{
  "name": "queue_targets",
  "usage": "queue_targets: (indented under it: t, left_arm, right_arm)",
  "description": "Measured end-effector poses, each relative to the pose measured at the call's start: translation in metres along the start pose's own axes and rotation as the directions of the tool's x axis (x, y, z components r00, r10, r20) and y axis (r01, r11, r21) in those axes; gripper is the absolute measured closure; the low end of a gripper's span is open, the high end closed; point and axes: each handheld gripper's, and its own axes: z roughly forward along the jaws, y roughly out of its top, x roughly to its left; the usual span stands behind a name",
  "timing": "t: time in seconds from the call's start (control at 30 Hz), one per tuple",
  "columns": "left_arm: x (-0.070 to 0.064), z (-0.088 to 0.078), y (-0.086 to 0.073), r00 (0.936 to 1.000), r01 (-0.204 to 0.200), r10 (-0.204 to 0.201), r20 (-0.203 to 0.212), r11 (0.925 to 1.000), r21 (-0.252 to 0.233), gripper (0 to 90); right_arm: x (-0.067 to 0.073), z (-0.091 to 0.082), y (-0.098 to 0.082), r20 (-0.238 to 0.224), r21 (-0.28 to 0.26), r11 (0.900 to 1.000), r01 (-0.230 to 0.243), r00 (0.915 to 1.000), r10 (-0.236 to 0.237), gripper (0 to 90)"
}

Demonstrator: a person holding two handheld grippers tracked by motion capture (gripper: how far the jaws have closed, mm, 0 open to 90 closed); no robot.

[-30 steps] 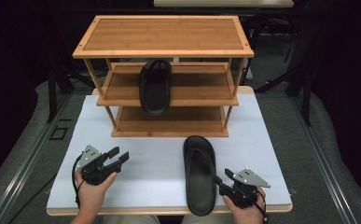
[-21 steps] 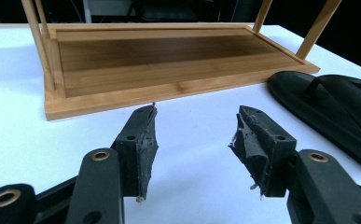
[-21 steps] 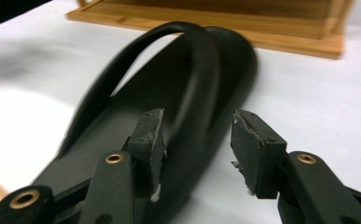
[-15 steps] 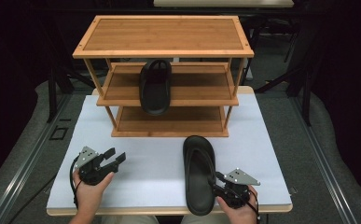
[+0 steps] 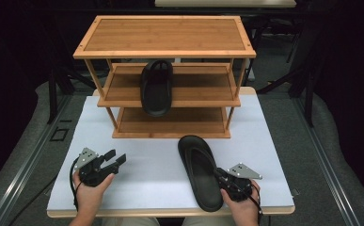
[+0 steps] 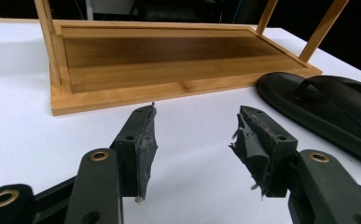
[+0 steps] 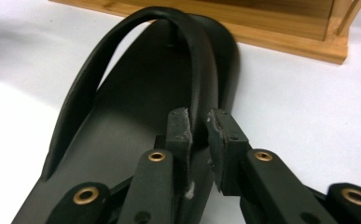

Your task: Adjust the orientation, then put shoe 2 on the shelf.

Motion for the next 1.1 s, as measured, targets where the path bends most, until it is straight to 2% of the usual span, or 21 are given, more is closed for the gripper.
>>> queue_targets:
  t: [0.13,0.2,0.27,0.4,0.6,0.87,1.0,1.1]
  left_arm:
    - [0.002,0.000,-0.001,0.9999,0.011,-0.011,0.002,0.9999,0.009,46.9]
    - [0.003,0.000,-0.001,0.9998,0.019,-0.019,0.005,0.9998,0.003,46.8]
    - [0.004,-0.001,-0.001,0.9995,0.029,-0.029,0.005,0.9996,0.000,46.7]
    - [0.005,0.000,-0.001,0.9992,0.039,-0.039,0.004,0.9992,0.003,46.7]
    - [0.005,-0.001,-0.001,0.9991,0.041,-0.041,0.008,0.9992,0.002,46.7]
    - [0.006,-0.001,-0.001,0.9988,0.049,-0.049,0.008,0.9988,-0.004,46.6]
    - [0.006,0.000,-0.001,0.9988,0.048,-0.048,0.009,0.9989,-0.004,46.6]
    - [0.006,0.001,-0.001,0.9986,0.052,-0.052,0.010,0.9986,-0.003,46.7]
  right_arm:
    - [0.001,-0.001,-0.001,-0.006,0.006,1.000,0.004,1.0000,-0.004,76.5]
    - [0.004,-0.004,-0.003,0.011,0.024,1.000,0.006,0.9999,-0.006,73.2]
    - [0.005,-0.005,-0.006,0.004,0.055,0.998,0.003,1.0000,-0.003,70.4]
    - [0.003,-0.005,-0.007,0.014,0.083,0.996,-0.017,0.9998,0.016,72.2]
    - [0.000,-0.005,-0.007,-0.008,0.084,0.995,-0.045,0.9989,0.046,75.0]
    - [-0.001,-0.003,-0.005,-0.002,0.082,0.996,-0.036,0.9993,0.036,78.2]
    - [-0.002,-0.004,-0.005,0.020,0.073,0.997,-0.029,0.9994,0.028,80.8]
    - [-0.005,-0.004,-0.005,0.012,0.069,0.997,-0.041,0.9991,0.040,81.4]
